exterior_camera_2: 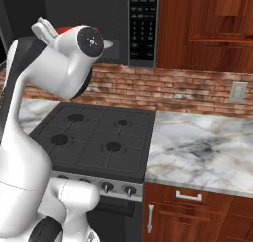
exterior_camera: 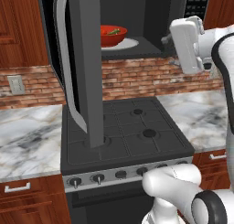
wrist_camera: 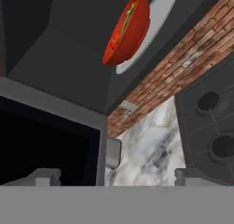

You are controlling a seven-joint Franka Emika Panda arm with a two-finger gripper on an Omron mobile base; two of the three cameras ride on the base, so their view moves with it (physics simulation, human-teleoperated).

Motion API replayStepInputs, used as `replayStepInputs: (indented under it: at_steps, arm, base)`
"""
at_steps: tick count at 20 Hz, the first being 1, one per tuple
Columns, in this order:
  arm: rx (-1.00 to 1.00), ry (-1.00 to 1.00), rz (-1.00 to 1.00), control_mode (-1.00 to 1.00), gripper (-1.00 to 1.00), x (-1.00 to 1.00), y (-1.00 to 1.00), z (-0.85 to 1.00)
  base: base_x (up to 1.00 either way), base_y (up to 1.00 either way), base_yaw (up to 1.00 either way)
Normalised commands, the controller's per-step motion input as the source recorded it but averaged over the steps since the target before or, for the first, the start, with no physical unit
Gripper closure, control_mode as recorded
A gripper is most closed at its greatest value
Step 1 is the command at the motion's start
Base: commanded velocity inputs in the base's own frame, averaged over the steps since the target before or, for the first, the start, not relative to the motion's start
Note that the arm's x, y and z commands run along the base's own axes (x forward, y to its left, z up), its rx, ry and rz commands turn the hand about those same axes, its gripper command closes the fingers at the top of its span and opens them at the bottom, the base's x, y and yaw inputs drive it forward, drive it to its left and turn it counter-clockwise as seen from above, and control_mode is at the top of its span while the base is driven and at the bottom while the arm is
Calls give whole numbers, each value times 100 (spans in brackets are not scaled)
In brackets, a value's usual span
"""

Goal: The microwave is finished heating the fish and tomato. Take the bowl containing the food and place it on the dining counter.

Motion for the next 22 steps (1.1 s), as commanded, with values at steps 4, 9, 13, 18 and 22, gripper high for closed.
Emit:
replayStepInputs:
  at_steps: [4, 9, 13, 18, 22]
  arm:
    - [0, 7, -21, -100, -100, 100, 4, -13]
    - [0, 6, -21, -100, -100, 100, 2, -13]
    - [0, 6, -15, -100, -100, 92, 8, -3]
    - [0, 9, -13, -100, -100, 78, 19, 0]
    - [0, 14, -9, -100, -100, 71, 21, 0]
  base:
    - [0, 0, 0]
    - [0, 0, 0]
    - [0, 0, 0]
    - [0, 0, 0]
    - [0, 0, 0]
